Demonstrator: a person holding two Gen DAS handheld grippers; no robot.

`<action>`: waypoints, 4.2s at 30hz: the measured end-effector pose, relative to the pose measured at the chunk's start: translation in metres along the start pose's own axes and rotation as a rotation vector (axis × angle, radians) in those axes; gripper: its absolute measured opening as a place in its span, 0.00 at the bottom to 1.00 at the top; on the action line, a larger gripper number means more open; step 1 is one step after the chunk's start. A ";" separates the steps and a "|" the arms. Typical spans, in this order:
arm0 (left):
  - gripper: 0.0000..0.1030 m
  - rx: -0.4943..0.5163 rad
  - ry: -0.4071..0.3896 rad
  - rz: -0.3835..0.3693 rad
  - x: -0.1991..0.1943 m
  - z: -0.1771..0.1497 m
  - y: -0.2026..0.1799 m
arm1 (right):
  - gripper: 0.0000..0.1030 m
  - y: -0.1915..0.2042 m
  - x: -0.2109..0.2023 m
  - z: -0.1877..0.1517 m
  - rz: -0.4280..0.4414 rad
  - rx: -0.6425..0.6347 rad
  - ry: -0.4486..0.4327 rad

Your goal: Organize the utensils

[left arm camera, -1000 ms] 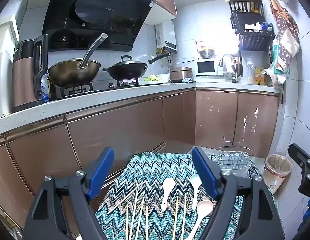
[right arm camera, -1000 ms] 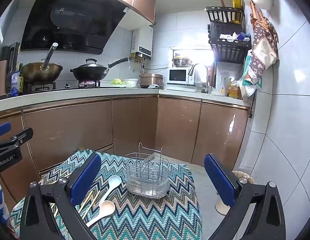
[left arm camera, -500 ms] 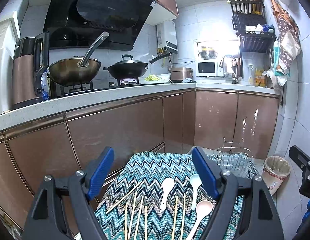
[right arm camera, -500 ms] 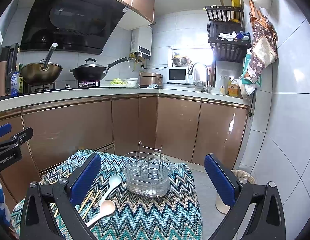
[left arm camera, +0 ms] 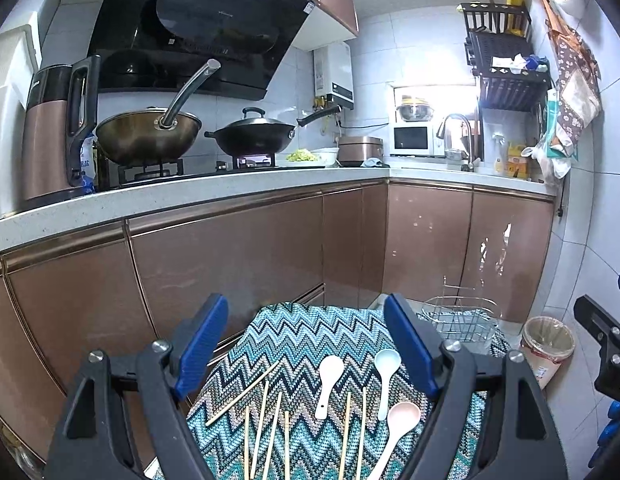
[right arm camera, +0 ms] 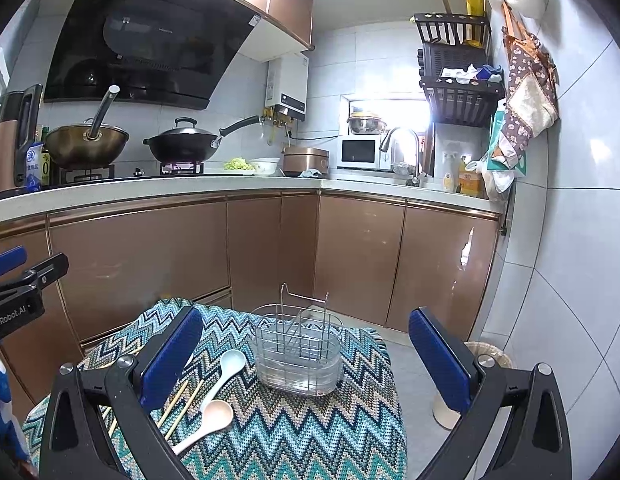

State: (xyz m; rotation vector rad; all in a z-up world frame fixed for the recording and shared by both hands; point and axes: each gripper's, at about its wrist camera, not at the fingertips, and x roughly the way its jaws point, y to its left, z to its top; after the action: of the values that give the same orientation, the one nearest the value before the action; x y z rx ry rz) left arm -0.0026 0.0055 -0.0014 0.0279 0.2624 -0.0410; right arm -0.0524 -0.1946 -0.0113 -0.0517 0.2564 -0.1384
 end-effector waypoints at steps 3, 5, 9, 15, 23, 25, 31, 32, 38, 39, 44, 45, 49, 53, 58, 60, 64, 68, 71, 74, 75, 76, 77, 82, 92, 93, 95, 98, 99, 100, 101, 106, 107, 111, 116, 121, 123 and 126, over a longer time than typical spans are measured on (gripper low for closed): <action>0.77 -0.010 0.023 -0.015 0.003 0.002 0.003 | 1.00 0.001 0.000 0.000 0.000 0.002 -0.005; 0.77 -0.019 0.023 -0.016 0.002 0.002 0.005 | 1.00 0.001 -0.001 0.000 0.000 0.000 -0.004; 0.77 -0.029 0.019 -0.020 0.001 0.004 0.008 | 1.00 0.003 -0.001 0.001 0.007 -0.004 -0.003; 0.77 -0.039 0.000 -0.007 -0.002 0.006 0.012 | 1.00 0.002 -0.002 0.001 0.014 0.010 -0.016; 0.77 -0.066 -0.055 0.063 -0.008 0.006 0.024 | 1.00 0.004 0.001 0.001 0.019 0.020 -0.017; 0.77 -0.074 -0.065 0.089 -0.008 0.006 0.027 | 1.00 0.006 0.003 0.001 0.024 0.016 -0.012; 0.78 -0.085 -0.048 0.130 0.000 0.001 0.038 | 1.00 0.009 0.008 -0.002 0.036 0.013 0.001; 0.78 -0.080 -0.039 0.137 0.003 0.000 0.039 | 1.00 0.009 0.009 -0.003 0.039 0.011 0.006; 0.78 -0.068 0.080 0.164 0.032 -0.018 0.059 | 1.00 0.015 0.030 -0.028 0.127 -0.022 0.141; 0.78 -0.076 0.119 0.150 0.040 -0.023 0.065 | 1.00 0.015 0.037 -0.035 0.154 -0.013 0.177; 0.78 -0.075 0.274 0.078 0.073 -0.043 0.082 | 1.00 0.021 0.054 -0.059 0.250 0.015 0.265; 0.78 -0.082 0.305 0.052 0.080 -0.047 0.086 | 1.00 0.021 0.057 -0.061 0.269 0.025 0.275; 0.77 -0.128 0.417 -0.041 0.107 -0.065 0.098 | 1.00 0.025 0.079 -0.074 0.342 0.074 0.354; 0.77 -0.155 0.516 -0.131 0.140 -0.077 0.105 | 0.79 0.029 0.105 -0.087 0.414 0.108 0.448; 0.76 -0.159 0.640 -0.240 0.179 -0.094 0.098 | 0.54 0.034 0.143 -0.107 0.501 0.156 0.567; 0.72 -0.150 0.687 -0.263 0.195 -0.100 0.094 | 0.45 0.035 0.159 -0.114 0.535 0.184 0.613; 0.61 -0.144 0.769 -0.274 0.223 -0.111 0.093 | 0.39 0.038 0.187 -0.127 0.568 0.195 0.681; 0.50 -0.144 0.857 -0.254 0.254 -0.123 0.093 | 0.36 0.036 0.207 -0.138 0.586 0.204 0.718; 0.41 -0.158 0.911 -0.257 0.270 -0.132 0.094 | 0.32 0.033 0.218 -0.144 0.600 0.209 0.741; 0.34 -0.157 0.939 -0.248 0.281 -0.138 0.093 | 0.29 0.032 0.224 -0.148 0.617 0.207 0.755; 0.31 -0.158 0.949 -0.246 0.284 -0.140 0.093 | 0.28 0.032 0.226 -0.149 0.623 0.208 0.758; 0.30 -0.157 0.958 -0.237 0.288 -0.141 0.093 | 0.28 0.031 0.229 -0.150 0.633 0.209 0.765; 0.28 -0.157 0.966 -0.231 0.291 -0.143 0.094 | 0.27 0.032 0.231 -0.150 0.638 0.208 0.767; 0.20 -0.149 1.000 -0.211 0.303 -0.149 0.092 | 0.22 0.035 0.240 -0.154 0.671 0.194 0.787; 0.08 -0.175 1.036 -0.191 0.313 -0.157 0.093 | 0.09 0.043 0.253 -0.163 0.705 0.160 0.823; 0.07 -0.177 1.038 -0.188 0.314 -0.157 0.093 | 0.09 0.042 0.253 -0.163 0.710 0.161 0.822; 0.05 -0.181 1.035 -0.180 0.314 -0.160 0.091 | 0.09 0.042 0.253 -0.163 0.717 0.158 0.817; 0.05 -0.190 1.022 -0.179 0.306 -0.159 0.091 | 0.08 0.038 0.248 -0.160 0.709 0.157 0.799; 0.05 -0.188 1.012 -0.178 0.304 -0.157 0.090 | 0.08 0.036 0.244 -0.157 0.705 0.157 0.787; 0.05 -0.181 1.002 -0.174 0.299 -0.154 0.089 | 0.08 0.034 0.240 -0.154 0.702 0.159 0.775; 0.05 -0.174 0.987 -0.174 0.293 -0.150 0.088 | 0.07 0.032 0.235 -0.151 0.700 0.159 0.765; 0.05 -0.141 0.889 -0.170 0.262 -0.116 0.085 | 0.07 0.020 0.200 -0.125 0.660 0.144 0.676; 0.05 -0.137 0.859 -0.168 0.254 -0.107 0.085 | 0.07 0.019 0.194 -0.120 0.648 0.139 0.658; 0.05 -0.155 0.702 -0.209 0.217 -0.060 0.080 | 0.07 -0.003 0.159 -0.091 0.581 0.134 0.553; 0.05 -0.191 0.494 -0.298 0.185 0.006 0.052 | 0.07 -0.045 0.123 -0.037 0.411 0.113 0.379; 0.05 -0.285 0.276 -0.399 0.178 0.068 0.005 | 0.07 -0.074 0.117 0.019 0.204 0.067 0.196; 0.05 -0.330 0.195 -0.433 0.181 0.084 -0.014 | 0.07 -0.075 0.123 0.030 0.147 0.051 0.145; 0.05 -0.367 0.080 -0.459 0.189 0.098 -0.047 | 0.07 -0.074 0.136 0.040 0.052 0.013 0.078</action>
State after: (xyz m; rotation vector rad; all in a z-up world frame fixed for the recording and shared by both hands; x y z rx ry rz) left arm 0.2029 -0.0517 0.0434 -0.3977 0.3490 -0.4473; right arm 0.0786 -0.2855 -0.0018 -0.0264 0.3339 -0.0908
